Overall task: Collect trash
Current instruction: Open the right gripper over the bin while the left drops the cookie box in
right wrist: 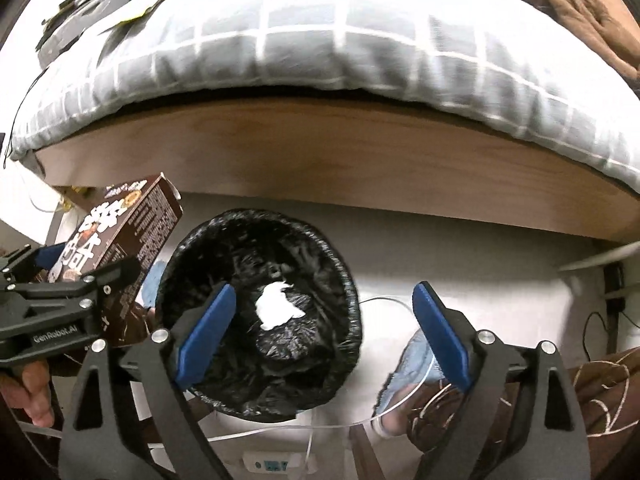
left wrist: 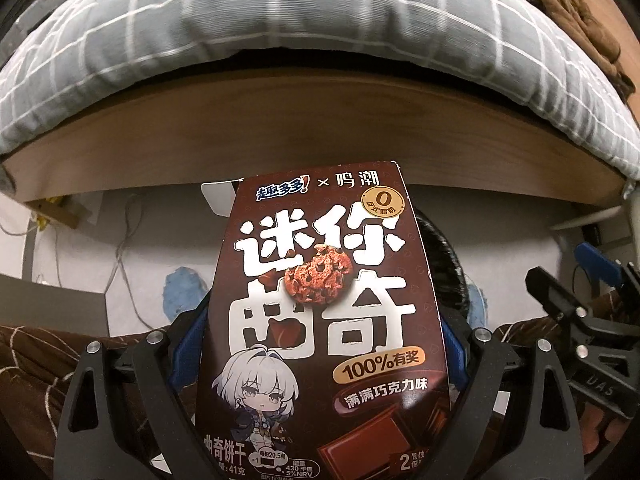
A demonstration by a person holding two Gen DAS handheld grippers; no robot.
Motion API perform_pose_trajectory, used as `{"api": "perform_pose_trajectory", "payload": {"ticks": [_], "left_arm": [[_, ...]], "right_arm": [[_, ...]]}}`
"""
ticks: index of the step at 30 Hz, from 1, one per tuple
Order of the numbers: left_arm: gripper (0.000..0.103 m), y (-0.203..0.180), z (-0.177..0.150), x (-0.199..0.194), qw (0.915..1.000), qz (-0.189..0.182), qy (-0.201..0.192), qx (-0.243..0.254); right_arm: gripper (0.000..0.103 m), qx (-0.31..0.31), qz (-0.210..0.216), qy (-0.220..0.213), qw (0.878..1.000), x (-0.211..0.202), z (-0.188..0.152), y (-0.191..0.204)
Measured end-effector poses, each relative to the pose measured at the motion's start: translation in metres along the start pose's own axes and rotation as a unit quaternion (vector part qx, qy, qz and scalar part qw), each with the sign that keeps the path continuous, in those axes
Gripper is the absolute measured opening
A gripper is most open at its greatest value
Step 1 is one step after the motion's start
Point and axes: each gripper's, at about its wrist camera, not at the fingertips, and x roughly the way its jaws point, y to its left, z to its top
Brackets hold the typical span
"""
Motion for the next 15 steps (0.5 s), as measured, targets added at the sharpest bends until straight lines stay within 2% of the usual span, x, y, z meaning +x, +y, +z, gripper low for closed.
{"api": "perform_pose_trajectory", "payload": {"ticks": [8,15], "left_arm": [[0.089,-0.035,0.004,0.008,0.9993,-0.012,0.006,0.035],[0.089,-0.045,0.001,0.014,0.9984,-0.018,0.011,0.052]], "right_arm": [[0.091,0.031,-0.026,-0.009,0.999,-0.011,0.002,-0.033],[0.091,0.046,-0.030,-0.014,0.998,-0.015,0.002,-0.047]]}}
